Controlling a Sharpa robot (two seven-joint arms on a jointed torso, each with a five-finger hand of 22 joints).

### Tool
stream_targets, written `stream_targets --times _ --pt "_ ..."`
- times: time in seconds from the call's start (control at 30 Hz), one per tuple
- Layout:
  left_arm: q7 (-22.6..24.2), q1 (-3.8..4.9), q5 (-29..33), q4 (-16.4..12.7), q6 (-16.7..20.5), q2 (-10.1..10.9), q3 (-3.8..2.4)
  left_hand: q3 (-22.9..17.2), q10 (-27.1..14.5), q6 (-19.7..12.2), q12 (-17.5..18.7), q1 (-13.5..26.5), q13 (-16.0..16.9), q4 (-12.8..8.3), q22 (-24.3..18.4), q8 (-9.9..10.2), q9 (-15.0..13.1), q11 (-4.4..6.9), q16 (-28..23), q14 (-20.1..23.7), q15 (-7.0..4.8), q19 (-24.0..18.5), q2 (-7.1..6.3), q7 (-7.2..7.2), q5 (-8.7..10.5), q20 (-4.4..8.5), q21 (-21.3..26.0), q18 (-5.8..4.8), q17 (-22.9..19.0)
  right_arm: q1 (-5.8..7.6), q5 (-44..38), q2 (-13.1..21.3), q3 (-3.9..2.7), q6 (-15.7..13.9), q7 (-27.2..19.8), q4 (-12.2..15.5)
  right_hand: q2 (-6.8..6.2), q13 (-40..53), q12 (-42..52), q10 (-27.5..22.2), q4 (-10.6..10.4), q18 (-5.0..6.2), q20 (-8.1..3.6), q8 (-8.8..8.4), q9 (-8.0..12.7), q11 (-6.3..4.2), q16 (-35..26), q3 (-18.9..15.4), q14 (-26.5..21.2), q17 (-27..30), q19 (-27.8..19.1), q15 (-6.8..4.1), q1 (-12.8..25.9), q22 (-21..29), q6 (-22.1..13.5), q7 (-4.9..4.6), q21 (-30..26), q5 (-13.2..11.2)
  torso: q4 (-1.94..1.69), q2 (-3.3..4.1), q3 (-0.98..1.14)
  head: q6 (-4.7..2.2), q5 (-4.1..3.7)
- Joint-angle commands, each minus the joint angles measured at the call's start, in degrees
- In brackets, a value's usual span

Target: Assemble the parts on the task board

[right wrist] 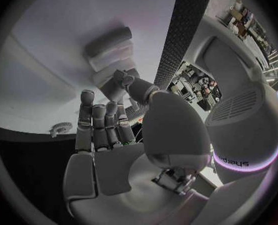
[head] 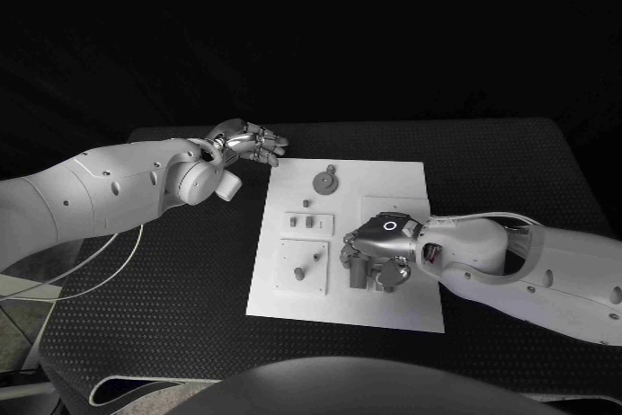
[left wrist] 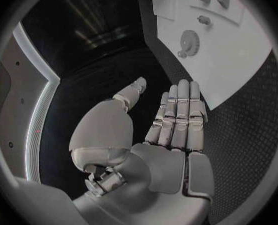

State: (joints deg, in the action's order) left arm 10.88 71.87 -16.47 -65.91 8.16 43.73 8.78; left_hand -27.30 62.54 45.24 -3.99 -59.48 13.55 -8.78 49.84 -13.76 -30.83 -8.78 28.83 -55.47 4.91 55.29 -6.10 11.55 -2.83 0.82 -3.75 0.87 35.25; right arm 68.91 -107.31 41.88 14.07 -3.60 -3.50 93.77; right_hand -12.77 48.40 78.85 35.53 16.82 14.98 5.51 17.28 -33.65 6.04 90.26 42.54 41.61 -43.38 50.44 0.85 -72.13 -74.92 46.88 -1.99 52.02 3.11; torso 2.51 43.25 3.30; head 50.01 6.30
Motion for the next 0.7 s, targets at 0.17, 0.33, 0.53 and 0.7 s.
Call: stream_targets --times 0.17,0.33,0.53,0.7 --pt "0.2 -0.01 -0.3 -0.1 -1.0 0.0 -0.01 -0.1 -0.3 -0.4 0.1 0.7 -0.1 0.4 -0.1 0.2 0.1 0.0 -0.2 -0.3 -0.02 -0.2 -0.03 0.57 -0.18 -0.03 -0.3 0.36 0.1 -0.22 -0.1 0.0 0.1 1.2 -0.9 0.0 1.54 -0.4 0.6 -0.3 -0.1 0.02 -0.05 1.48 -0.5 0.01 0.8 -0.3 -0.5 0.2 -0.4 0.23 0.1 -0.9 4.0 -1.26 0.1 -0.1 0.01 -0.01 0.02 -0.01 -0.02" --pt "0.2 -0.02 -0.3 -0.1 -1.0 0.0 -0.01 -0.1 -0.3 -0.5 0.1 0.7 -0.1 0.4 -0.1 0.1 0.0 0.0 -0.2 -0.3 -0.02 -0.2 -0.02 0.57 -0.18 -0.03 -0.3 0.36 0.1 -0.24 0.3 0.1 0.1 0.1 -1.5 -0.2 3.07 -0.9 1.1 -0.1 -0.1 0.02 -0.22 2.37 -0.6 -0.09 1.4 -0.5 0.0 0.4 0.1 0.12 0.8 -0.9 7.5 -2.51 0.6 -0.1 0.02 0.01 0.02 -0.01 -0.02" --pt "0.2 -0.04 -0.3 0.0 -1.1 -0.1 -0.01 -0.1 -0.3 -0.5 0.1 0.7 -0.1 0.4 -0.1 0.1 0.0 0.0 -0.3 -0.3 -0.02 -0.2 -0.02 0.57 -0.18 -0.04 -0.3 0.35 0.1 -0.24 1.3 0.1 0.1 -1.6 -1.7 -0.3 4.91 -1.5 1.5 0.6 -0.5 0.02 -0.43 2.17 -0.2 -0.31 1.8 -0.4 0.6 0.8 0.9 -0.09 2.6 -0.8 9.3 -3.19 1.0 -0.1 -0.02 -0.01 0.02 -0.01 -0.11" --pt "0.1 -0.07 -0.3 0.0 -1.1 0.0 0.0 0.0 -0.3 -0.5 0.1 0.7 -0.1 0.4 -0.1 0.1 0.0 -0.01 -0.3 -0.3 -0.02 -0.2 -0.04 0.58 -0.18 -0.04 -0.3 0.35 0.1 -0.25 1.3 0.3 0.09 -2.4 -1.7 -0.3 5.39 -1.7 1.6 0.7 -0.8 0.02 -0.52 1.94 0.0 -0.37 1.8 -0.2 0.8 1.0 1.1 -0.18 3.5 -0.8 9.6 -3.52 1.0 -0.1 -0.03 0.01 0.02 -0.01 -0.18"
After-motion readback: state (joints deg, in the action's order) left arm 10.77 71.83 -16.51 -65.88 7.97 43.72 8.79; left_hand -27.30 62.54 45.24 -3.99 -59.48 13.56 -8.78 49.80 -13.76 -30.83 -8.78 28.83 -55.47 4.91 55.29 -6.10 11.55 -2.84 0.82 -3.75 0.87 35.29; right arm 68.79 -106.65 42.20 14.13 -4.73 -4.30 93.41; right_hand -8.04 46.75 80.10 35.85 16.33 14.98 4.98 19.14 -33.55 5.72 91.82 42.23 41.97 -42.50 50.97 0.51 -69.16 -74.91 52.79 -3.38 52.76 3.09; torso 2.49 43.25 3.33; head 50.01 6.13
